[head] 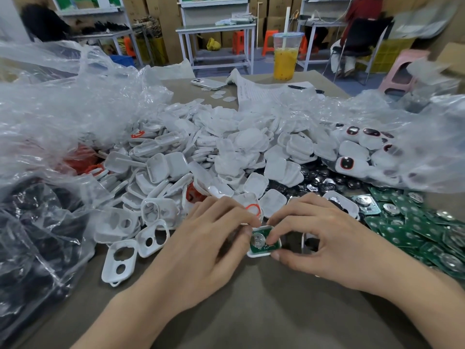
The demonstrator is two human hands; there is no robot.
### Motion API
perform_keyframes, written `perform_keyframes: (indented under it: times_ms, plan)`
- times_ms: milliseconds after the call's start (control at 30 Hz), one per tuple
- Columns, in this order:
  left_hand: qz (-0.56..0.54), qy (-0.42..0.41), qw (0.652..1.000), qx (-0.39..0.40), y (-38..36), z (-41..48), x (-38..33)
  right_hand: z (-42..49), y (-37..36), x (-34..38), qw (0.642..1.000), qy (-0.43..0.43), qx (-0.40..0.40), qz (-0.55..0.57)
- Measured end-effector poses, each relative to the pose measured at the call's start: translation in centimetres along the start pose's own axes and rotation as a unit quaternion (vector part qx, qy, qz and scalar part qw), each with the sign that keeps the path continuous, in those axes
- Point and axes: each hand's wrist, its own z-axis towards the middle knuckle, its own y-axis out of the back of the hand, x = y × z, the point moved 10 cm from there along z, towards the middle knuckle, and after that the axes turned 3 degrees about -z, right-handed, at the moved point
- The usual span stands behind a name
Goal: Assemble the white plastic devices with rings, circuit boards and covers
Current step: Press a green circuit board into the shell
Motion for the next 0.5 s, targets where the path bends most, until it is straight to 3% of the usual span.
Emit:
perform_keyframes:
  times_ms: [500]
  plan:
    - [0.010, 0.001, 1.000, 0.020, -0.37, -0.18, -0.15, -0.02, 0.13, -0.13, 1.000, -0.005, -0.003, 0.004]
